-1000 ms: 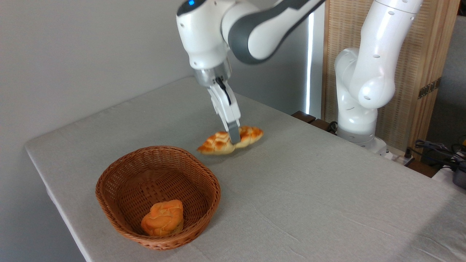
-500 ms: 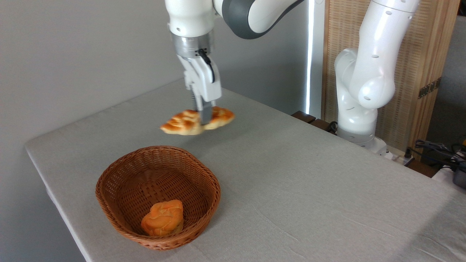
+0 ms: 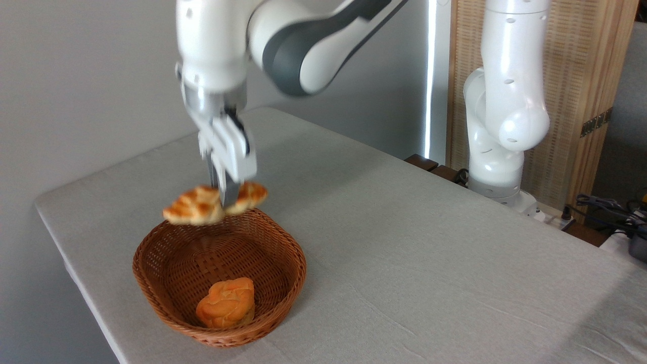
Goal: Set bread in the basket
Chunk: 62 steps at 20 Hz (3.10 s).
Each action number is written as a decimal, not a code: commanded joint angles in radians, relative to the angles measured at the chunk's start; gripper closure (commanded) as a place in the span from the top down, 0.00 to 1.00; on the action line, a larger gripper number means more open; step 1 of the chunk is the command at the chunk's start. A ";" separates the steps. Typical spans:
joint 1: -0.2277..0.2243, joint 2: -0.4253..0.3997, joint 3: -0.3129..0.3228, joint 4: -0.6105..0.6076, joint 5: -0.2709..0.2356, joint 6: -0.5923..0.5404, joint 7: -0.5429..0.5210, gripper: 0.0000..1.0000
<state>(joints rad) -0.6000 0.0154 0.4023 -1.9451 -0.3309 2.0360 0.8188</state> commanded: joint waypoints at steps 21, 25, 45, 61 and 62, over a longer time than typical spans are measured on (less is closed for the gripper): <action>0.085 0.135 0.000 0.095 -0.171 0.052 0.039 1.00; 0.085 0.135 0.000 0.097 -0.149 0.052 0.039 1.00; 0.431 -0.009 -0.310 0.379 0.288 -0.476 -0.006 1.00; 0.503 -0.057 -0.388 0.279 0.240 -0.386 -0.009 1.00; 0.503 -0.060 -0.388 0.273 0.240 -0.384 -0.009 1.00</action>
<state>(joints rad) -0.1097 0.0059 0.0207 -1.6011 -0.0708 1.6024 0.8115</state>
